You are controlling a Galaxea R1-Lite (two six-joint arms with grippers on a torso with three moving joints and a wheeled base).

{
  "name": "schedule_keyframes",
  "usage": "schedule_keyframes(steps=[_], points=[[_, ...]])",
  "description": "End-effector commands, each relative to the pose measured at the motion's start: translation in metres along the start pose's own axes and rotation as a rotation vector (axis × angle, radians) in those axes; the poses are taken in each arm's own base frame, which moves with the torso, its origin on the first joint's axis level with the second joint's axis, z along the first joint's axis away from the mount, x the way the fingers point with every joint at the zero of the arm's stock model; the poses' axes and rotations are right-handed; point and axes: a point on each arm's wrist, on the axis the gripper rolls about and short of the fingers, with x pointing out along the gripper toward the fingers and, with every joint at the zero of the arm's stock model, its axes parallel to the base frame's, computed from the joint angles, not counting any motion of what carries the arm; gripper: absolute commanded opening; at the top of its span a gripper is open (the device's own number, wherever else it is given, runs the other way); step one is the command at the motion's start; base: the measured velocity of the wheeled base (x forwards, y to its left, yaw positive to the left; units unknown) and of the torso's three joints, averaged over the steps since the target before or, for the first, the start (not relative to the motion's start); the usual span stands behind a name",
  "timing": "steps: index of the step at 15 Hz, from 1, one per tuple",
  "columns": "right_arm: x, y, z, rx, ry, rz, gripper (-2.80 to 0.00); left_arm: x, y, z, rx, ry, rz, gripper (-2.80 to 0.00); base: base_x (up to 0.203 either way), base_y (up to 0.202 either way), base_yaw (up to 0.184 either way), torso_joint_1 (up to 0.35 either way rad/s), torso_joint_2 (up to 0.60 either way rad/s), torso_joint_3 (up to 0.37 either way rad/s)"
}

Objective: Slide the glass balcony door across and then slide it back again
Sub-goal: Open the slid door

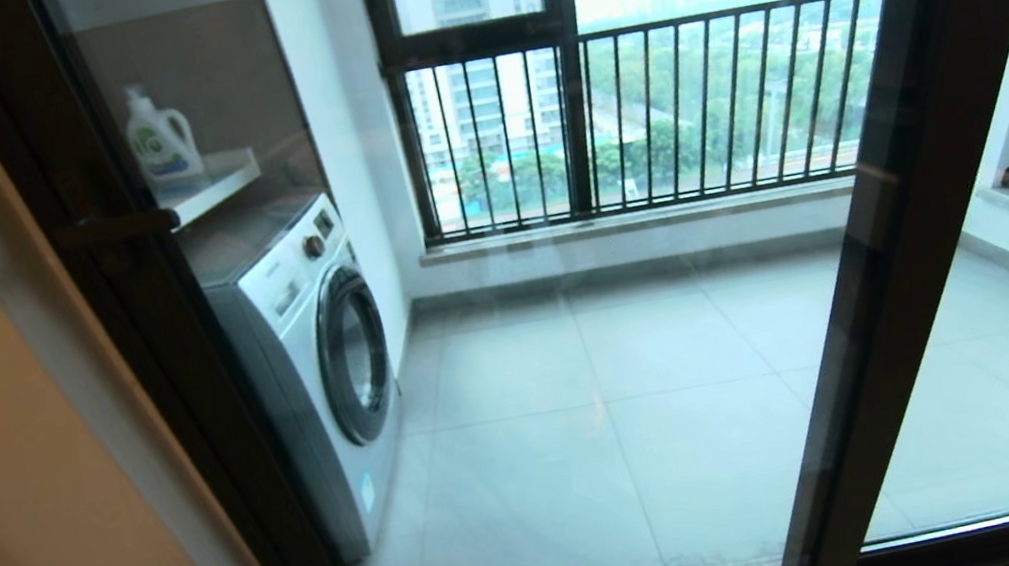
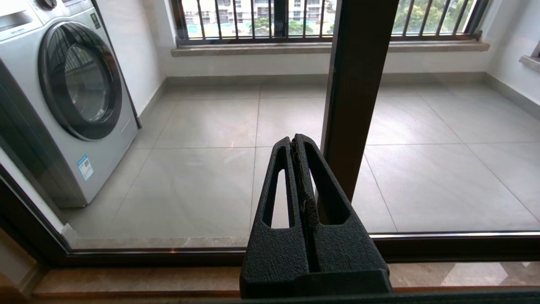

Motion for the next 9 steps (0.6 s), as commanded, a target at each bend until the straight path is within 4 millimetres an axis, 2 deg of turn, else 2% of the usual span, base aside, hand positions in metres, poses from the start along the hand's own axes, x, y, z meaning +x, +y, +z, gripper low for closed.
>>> schedule_keyframes(steps=[1, 9], points=[[0.0009, -0.0003, -0.0034, 0.012, 0.013, -0.016, -2.8, 0.0001, 0.0, 0.0, 0.0, 0.002, 0.001, -2.8, 0.0, 0.0, 0.0, 0.0, 0.0, 0.0], [0.0009, -0.0007, -0.003, 0.042, 0.009, -0.03, -2.8, 0.0001, 0.0, 0.0, 0.0, 0.002, 0.001, -2.8, 0.0, 0.0, 0.0, 0.0, 0.0, 0.0]])
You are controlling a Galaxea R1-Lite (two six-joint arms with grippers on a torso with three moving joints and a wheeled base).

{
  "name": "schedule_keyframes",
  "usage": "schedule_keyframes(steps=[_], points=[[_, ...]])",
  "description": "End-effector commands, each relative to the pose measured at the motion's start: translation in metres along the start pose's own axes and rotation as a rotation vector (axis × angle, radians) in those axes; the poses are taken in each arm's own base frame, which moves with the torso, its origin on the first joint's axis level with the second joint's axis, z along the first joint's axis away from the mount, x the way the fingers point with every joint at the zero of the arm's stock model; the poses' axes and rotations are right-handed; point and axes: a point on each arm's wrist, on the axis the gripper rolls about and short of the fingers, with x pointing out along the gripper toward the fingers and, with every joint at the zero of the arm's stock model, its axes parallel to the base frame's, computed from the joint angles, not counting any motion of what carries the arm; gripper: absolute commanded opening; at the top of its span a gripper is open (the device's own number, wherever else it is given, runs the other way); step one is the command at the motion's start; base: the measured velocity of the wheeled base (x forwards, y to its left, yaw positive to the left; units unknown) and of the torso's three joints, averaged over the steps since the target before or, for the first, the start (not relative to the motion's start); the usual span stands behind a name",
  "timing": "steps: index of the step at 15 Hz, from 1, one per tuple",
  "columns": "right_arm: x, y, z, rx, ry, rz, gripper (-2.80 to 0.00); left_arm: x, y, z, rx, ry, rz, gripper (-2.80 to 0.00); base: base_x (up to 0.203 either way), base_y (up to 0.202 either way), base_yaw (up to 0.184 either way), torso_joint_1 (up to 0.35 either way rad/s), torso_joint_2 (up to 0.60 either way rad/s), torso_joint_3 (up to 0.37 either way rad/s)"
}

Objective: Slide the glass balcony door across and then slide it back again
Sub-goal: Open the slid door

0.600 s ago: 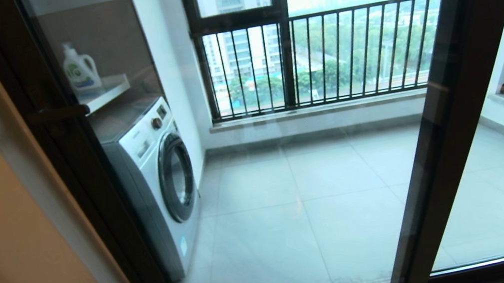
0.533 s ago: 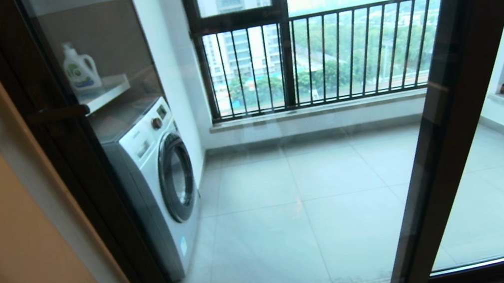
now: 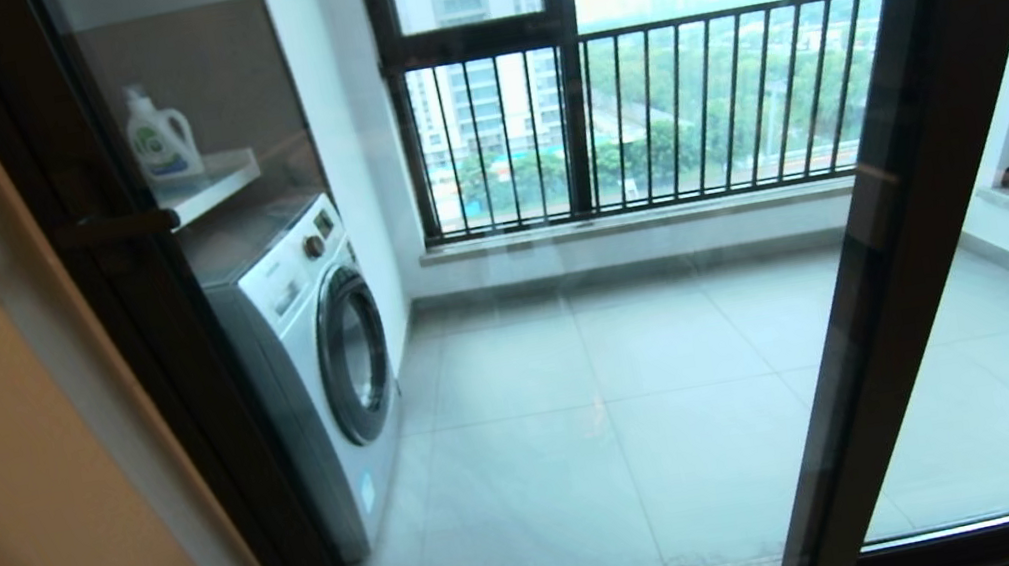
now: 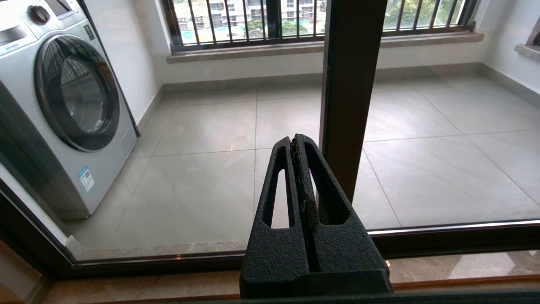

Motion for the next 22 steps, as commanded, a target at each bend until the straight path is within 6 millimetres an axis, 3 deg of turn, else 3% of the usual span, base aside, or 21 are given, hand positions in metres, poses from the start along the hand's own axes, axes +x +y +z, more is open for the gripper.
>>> schedule_keyframes(steps=[1, 19, 22], points=[[0.0009, 0.0, -0.0034, 0.001, 0.013, 0.0, -2.8, 0.0001, 0.0, 0.0, 0.0, 0.002, 0.0, -2.8, 0.0, 0.0, 0.0, 0.0, 0.0, 0.0], [0.0009, -0.0001, -0.0033, 0.001, 0.012, 0.001, -2.8, 0.0001, -0.0001, -0.0001, 0.018, 0.003, -0.002, -2.8, 0.0, 0.0, 0.0, 0.0, 0.0, 0.0], [0.0009, 0.0, -0.0034, 0.001, 0.013, 0.0, -2.8, -0.0001, -0.0004, 0.0007, 0.085, 0.0, -0.017, -2.8, 0.0, 0.0, 0.0, 0.0, 0.0, 0.0]])
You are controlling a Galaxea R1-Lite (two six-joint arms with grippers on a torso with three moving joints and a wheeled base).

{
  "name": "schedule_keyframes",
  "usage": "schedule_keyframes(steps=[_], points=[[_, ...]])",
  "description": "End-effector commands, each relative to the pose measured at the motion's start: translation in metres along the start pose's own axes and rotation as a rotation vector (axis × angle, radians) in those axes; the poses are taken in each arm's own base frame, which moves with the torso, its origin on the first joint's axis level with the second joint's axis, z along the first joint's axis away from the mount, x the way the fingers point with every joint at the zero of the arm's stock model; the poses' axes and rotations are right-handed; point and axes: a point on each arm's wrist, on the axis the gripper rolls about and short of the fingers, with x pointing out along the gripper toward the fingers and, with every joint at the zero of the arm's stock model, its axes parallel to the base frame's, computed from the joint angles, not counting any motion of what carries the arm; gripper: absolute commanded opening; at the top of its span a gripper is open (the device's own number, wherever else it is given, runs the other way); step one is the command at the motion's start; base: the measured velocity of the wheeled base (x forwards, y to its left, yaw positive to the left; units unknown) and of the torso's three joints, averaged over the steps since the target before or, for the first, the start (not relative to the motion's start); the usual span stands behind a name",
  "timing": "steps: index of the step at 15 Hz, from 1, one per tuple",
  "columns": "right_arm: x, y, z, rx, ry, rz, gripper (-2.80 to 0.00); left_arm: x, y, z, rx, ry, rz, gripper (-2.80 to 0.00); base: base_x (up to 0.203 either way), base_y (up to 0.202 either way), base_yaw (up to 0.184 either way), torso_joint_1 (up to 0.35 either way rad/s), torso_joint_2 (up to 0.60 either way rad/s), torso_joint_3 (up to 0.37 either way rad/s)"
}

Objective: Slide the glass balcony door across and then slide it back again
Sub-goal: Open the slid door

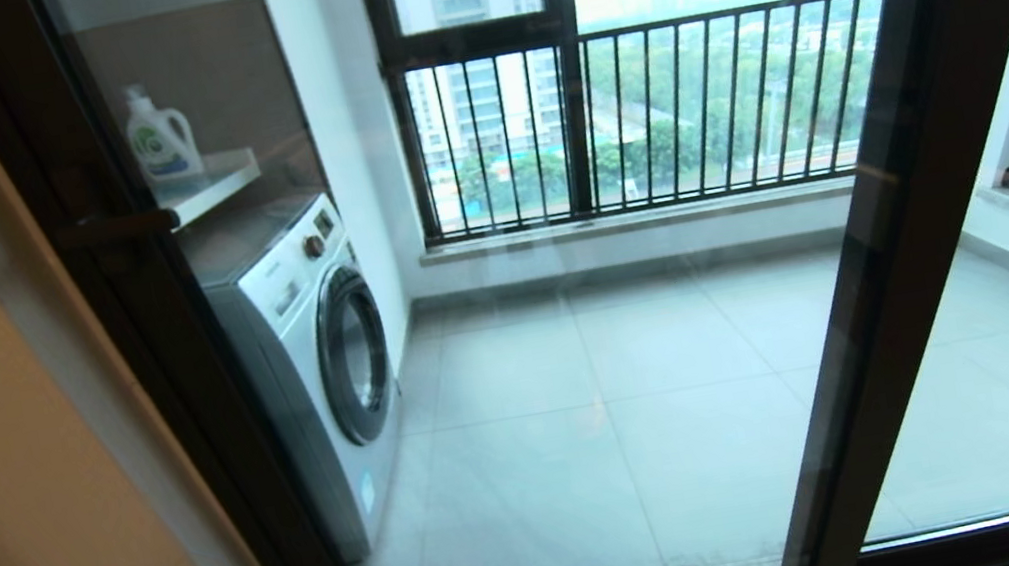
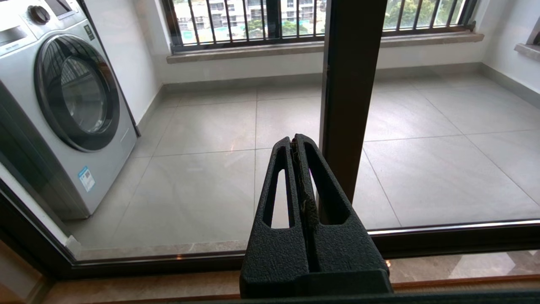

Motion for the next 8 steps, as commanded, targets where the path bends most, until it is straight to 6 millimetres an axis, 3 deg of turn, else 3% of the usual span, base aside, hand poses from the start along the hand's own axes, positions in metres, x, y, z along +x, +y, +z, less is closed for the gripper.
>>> schedule_keyframes(steps=[1, 2, 5, 8], points=[[0.001, 0.0, -0.003, 0.0, 0.012, 0.0, -2.8, 0.0, 0.0, 0.003, 0.029, -0.003, -0.016, -2.8, 0.0, 0.0, 0.0, 0.0, 0.0, 0.0], [0.001, 0.0, -0.003, 0.0, 0.013, 0.0, -2.8, -0.002, 0.0, 0.01, 0.056, -0.023, -0.035, -2.8, 0.0, 0.0, 0.0, 0.0, 0.0, 0.0], [0.001, 0.0, -0.003, 0.0, 0.013, 0.0, -2.8, -0.001, 0.005, 0.069, 0.026, -0.06, -0.058, -2.8, 0.0, 0.0, 0.0, 0.0, 0.0, 0.0], [0.001, 0.0, -0.003, 0.0, 0.013, 0.0, -2.8, 0.03, 0.01, 0.123, -0.03, -0.016, -0.117, -2.8, 0.0, 0.0, 0.0, 0.0, 0.0, 0.0]])
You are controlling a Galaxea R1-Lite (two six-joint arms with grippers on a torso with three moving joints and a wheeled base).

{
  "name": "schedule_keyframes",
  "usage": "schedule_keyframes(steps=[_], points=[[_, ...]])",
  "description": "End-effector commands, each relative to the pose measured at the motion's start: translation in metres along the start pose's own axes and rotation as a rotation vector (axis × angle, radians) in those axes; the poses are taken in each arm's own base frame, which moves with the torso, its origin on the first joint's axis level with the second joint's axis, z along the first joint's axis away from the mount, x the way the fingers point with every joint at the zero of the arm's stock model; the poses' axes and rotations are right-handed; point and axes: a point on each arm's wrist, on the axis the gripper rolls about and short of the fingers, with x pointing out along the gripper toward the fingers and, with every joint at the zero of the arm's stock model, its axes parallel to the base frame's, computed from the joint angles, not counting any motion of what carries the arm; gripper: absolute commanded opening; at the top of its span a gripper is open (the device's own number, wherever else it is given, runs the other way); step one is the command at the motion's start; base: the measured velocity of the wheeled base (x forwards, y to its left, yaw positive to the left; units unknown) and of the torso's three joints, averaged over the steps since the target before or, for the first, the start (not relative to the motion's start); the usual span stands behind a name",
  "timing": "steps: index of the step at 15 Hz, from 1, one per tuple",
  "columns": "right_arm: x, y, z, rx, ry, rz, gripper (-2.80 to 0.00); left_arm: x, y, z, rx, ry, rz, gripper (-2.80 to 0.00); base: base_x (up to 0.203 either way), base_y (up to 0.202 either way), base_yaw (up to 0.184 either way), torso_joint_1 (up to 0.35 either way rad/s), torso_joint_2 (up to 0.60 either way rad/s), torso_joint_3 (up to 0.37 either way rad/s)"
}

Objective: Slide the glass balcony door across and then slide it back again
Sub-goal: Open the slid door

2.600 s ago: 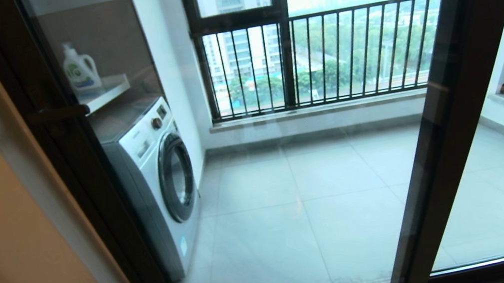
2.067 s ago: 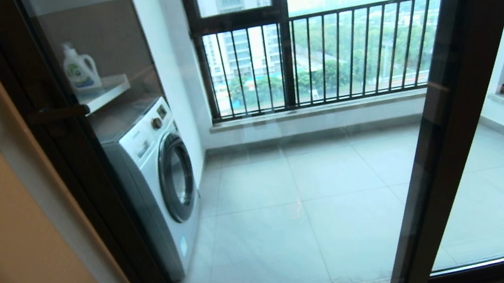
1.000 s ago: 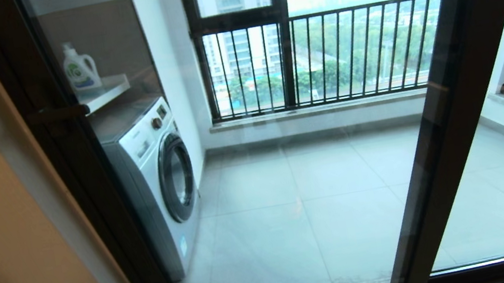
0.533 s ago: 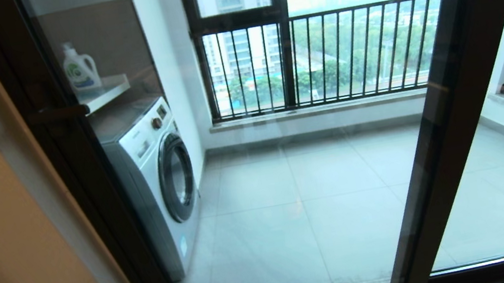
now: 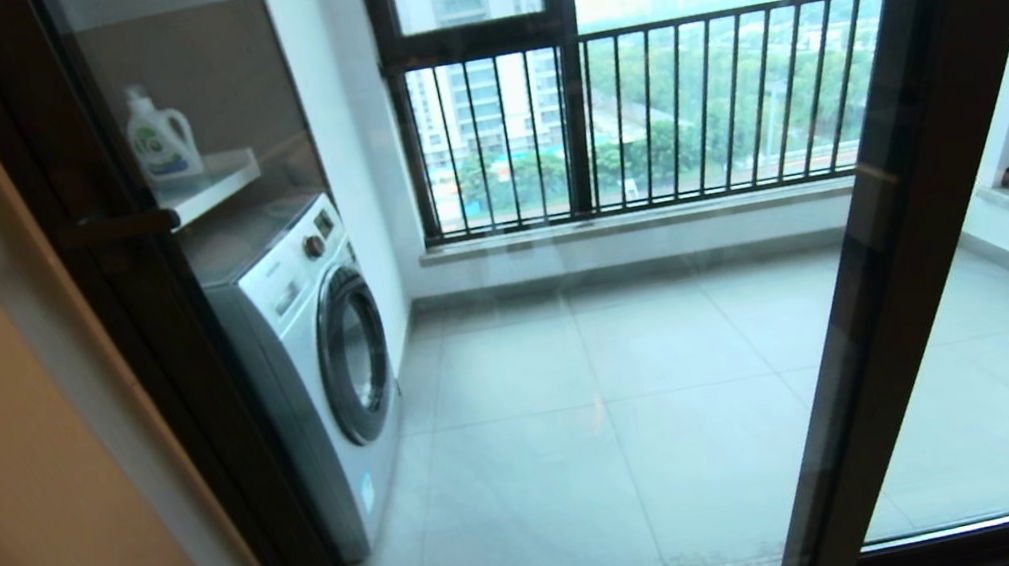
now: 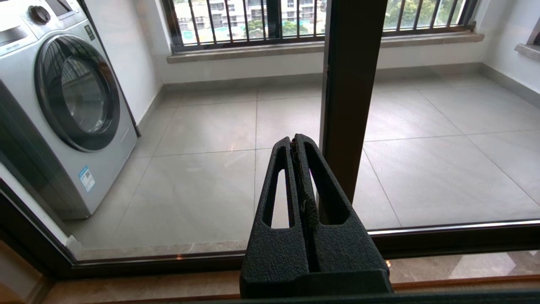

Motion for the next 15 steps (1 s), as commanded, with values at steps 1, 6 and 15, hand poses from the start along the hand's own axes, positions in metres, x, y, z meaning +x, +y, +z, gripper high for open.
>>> schedule_keyframes(steps=[1, 6, 15], points=[[0.001, 0.0, -0.003, 0.0, 0.012, -0.001, -2.8, 0.05, 0.008, 0.033, -0.031, 0.099, -0.046, -2.8, 0.0, 0.0, 0.0, 0.0, 0.0, 0.0], [0.001, 0.0, -0.003, 0.0, 0.012, 0.0, -2.8, 0.164, 0.022, 0.053, -0.06, 0.103, -0.106, -2.8, 0.0, 0.0, 0.0, 0.0, 0.0, 0.0], [0.001, 0.0, -0.003, 0.0, 0.012, 0.0, -2.8, 0.332, 0.049, 0.06, -0.071, -0.046, -0.124, -2.8, 0.0, 0.0, 0.0, 0.0, 0.0, 0.0]])
